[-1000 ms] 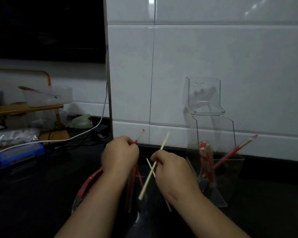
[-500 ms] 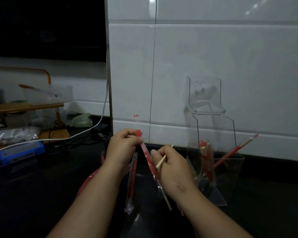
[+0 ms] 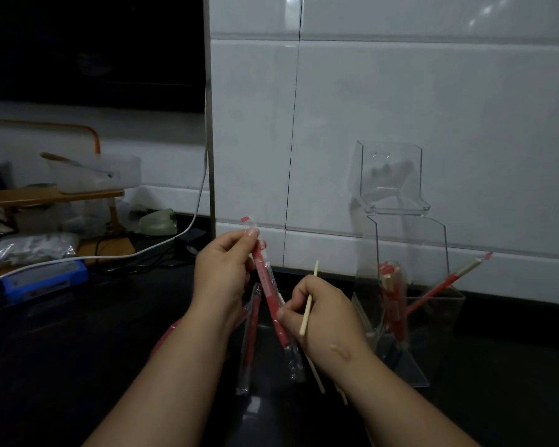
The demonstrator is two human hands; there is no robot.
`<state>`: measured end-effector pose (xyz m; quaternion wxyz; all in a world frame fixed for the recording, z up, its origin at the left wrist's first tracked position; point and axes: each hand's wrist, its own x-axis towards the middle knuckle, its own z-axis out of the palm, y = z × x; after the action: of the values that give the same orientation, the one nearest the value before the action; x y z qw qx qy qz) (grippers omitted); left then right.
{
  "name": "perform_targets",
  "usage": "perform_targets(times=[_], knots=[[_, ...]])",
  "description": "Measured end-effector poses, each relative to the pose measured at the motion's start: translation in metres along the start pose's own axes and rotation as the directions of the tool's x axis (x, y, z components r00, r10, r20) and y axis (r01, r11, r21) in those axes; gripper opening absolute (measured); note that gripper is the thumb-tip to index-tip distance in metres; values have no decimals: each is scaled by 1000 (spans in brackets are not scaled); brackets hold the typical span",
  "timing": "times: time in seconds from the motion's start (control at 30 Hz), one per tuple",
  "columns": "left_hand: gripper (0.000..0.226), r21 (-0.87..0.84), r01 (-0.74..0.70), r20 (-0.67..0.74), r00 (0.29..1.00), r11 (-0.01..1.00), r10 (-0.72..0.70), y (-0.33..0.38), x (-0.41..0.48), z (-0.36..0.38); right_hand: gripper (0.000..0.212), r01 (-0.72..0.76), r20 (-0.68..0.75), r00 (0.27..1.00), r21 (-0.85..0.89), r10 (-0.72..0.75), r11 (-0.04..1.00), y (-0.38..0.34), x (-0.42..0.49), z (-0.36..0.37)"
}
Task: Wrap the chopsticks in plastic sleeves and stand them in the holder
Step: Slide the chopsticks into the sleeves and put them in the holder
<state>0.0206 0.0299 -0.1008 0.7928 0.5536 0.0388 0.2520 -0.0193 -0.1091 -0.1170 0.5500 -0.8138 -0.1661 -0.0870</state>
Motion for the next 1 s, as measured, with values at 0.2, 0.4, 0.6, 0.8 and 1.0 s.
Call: perform_targets(times=[0.2,0.4,0.6,0.8,1.0], knots=[[16,-46,-7,-42,999,999,5,2,2,1,32,60,21,998,-96,-58,994,6,3,1],[8,-76,-18,-58,998,997,13,5,-1,2,27,100,-19,995,-15,-100,995,4,1,2],[10,84,-115,-20,993,990,117,0,0,-2,27,143,-277,956,132,-102,981,4,5,-1],[19,138,-345,-180,913,928,366,3,-3,-1,16,266,-375,901,82,-217,961,7,4,-1],[28,362,-660,-153,655,658,740,2,-9,-3,14,382,-438,833,11,-339,924,5,2,0]])
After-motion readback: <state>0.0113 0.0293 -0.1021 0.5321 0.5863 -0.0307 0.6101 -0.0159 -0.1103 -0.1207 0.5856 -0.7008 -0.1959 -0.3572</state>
